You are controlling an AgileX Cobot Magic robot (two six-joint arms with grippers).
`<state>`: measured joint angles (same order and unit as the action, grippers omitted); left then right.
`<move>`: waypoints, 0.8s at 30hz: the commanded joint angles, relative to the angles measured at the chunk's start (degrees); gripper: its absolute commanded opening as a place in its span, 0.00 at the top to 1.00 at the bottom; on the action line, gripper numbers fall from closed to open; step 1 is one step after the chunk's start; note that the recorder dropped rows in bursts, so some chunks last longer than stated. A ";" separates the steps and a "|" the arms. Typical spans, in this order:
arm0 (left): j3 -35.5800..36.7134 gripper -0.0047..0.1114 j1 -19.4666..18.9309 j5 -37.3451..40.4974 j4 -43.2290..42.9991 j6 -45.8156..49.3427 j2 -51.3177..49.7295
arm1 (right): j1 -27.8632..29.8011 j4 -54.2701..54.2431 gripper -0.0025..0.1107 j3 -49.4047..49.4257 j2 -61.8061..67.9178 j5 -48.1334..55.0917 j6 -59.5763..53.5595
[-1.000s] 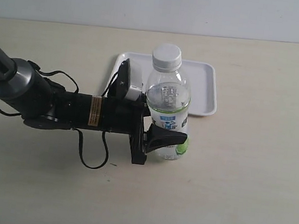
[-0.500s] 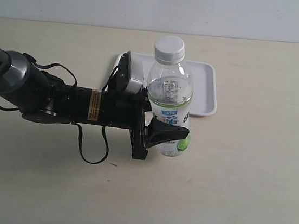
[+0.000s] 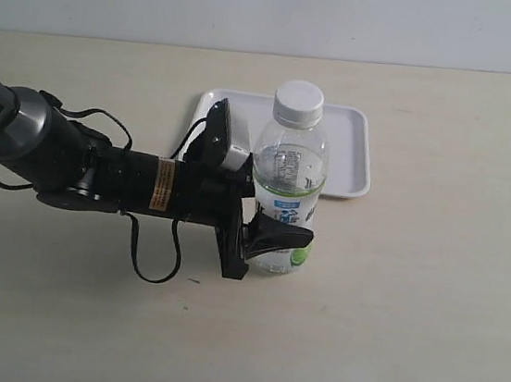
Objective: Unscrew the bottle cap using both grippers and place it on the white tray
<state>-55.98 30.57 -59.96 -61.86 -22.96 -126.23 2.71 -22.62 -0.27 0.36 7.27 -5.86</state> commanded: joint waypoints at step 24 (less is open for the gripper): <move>0.01 0.81 0.20 -1.80 1.09 6.23 -4.43 | 0.33 0.14 0.98 0.27 -0.36 -0.06 -0.06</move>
<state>-55.98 30.57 -65.55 -59.67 -17.86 -129.76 2.71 -22.62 -0.27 0.36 7.27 -5.86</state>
